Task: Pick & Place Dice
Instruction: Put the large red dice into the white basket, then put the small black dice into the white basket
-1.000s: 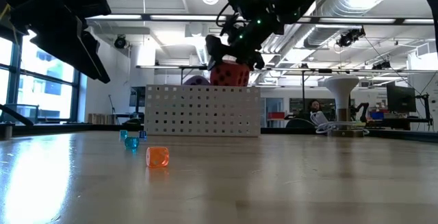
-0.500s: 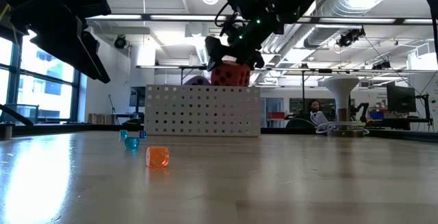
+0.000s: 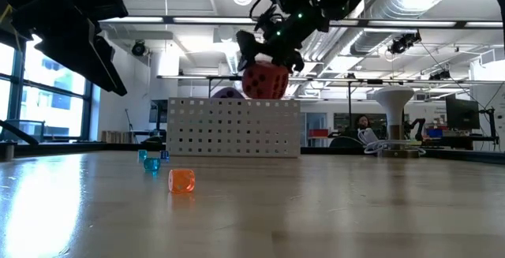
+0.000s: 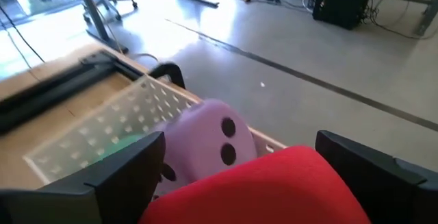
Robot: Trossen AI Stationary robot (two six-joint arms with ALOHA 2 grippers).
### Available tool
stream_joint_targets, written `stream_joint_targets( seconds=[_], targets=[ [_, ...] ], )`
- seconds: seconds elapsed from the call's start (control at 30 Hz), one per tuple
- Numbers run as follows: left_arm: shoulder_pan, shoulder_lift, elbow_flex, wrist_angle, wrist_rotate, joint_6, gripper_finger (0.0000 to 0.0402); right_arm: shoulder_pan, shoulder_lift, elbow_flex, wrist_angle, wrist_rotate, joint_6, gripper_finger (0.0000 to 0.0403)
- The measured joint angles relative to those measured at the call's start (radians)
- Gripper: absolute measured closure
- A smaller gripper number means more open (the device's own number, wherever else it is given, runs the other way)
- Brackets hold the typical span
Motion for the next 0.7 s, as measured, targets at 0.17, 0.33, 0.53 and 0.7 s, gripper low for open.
stream_joint_targets(
  seconds=[0.17,0.33,0.53,0.7],
  targets=[
    [0.0,0.0,0.0,0.0,0.0,0.0,0.0002,0.005,-0.022,0.001,-0.001,-0.002,-0.022,0.0017],
    [0.0,0.0,0.0,0.001,0.0,0.0,0.0002,0.006,-0.023,0.001,-0.025,-0.001,-0.025,0.0014],
    [0.0,0.0,0.0,0.001,0.0,0.0,0.0002,0.006,-0.019,0.001,-0.025,0.0,-0.026,0.0014],
    [0.0,0.0,0.0,0.0,0.0,0.0,0.0002,0.015,-0.02,0.001,-0.001,-0.006,-0.082,0.0014]
  ],
)
